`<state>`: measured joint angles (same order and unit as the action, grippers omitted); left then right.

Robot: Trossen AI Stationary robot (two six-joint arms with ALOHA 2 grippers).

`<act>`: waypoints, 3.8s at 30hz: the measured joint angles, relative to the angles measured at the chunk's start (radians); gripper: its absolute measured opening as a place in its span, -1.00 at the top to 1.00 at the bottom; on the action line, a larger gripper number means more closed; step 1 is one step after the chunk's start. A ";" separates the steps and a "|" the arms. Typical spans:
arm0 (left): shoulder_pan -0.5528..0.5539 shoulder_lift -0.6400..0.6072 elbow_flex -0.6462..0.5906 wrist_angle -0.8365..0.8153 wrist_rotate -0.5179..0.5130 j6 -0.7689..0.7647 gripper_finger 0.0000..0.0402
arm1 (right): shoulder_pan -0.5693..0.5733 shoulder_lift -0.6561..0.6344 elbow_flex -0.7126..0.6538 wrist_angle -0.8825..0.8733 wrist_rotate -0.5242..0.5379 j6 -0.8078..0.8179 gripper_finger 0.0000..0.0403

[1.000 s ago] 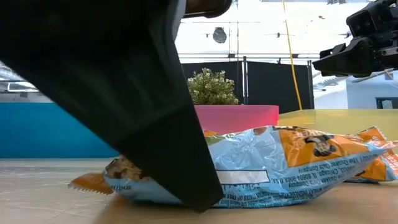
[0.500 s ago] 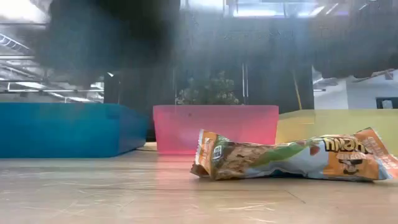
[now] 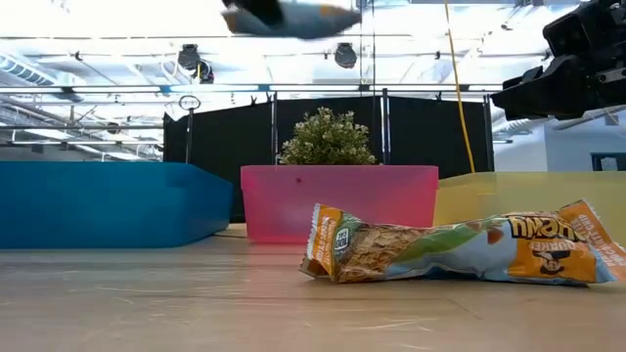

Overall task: Pick and place Granola Bars by type
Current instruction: Put the yellow granola bar into the red bin

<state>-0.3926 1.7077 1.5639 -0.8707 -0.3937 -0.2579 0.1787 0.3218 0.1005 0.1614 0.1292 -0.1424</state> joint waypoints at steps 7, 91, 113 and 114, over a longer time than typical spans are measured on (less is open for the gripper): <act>0.266 0.101 0.000 0.035 0.131 0.273 0.73 | 0.000 0.000 0.000 0.046 0.001 0.000 1.00; 0.496 -1.453 -1.534 1.048 0.043 0.301 0.74 | 0.124 0.556 0.401 -0.057 0.294 -0.037 1.00; 0.495 -1.453 -1.534 0.995 0.124 0.325 0.82 | 0.382 1.461 1.277 -0.587 0.104 0.377 -0.16; 0.495 -1.453 -1.534 0.994 0.124 0.323 0.82 | 0.382 1.473 1.277 -0.591 0.100 0.417 -0.20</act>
<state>0.1024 0.2550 0.0296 0.1234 -0.2693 0.0654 0.5606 1.7953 1.3773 -0.4297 0.2295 0.2748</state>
